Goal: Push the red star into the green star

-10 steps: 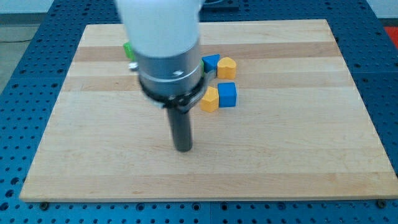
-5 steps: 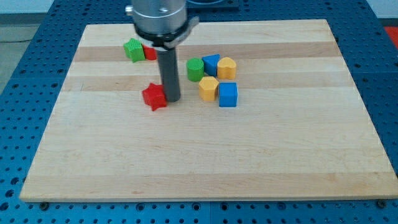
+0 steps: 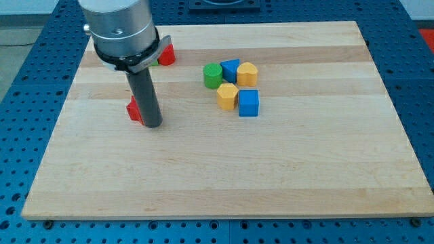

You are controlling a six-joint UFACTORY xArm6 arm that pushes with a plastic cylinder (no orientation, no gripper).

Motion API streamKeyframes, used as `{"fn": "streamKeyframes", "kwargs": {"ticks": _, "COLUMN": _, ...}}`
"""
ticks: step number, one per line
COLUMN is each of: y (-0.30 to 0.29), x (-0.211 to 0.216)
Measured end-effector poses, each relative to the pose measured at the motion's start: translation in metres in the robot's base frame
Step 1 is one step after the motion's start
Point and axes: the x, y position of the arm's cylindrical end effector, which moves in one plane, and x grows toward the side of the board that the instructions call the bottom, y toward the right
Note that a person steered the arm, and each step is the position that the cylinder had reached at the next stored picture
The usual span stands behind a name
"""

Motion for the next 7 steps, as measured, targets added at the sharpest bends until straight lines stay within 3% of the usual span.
{"fn": "streamKeyframes", "kwargs": {"ticks": 3, "y": -0.052, "x": -0.037}}
{"fn": "streamKeyframes", "kwargs": {"ticks": 7, "y": -0.053, "x": -0.156}}
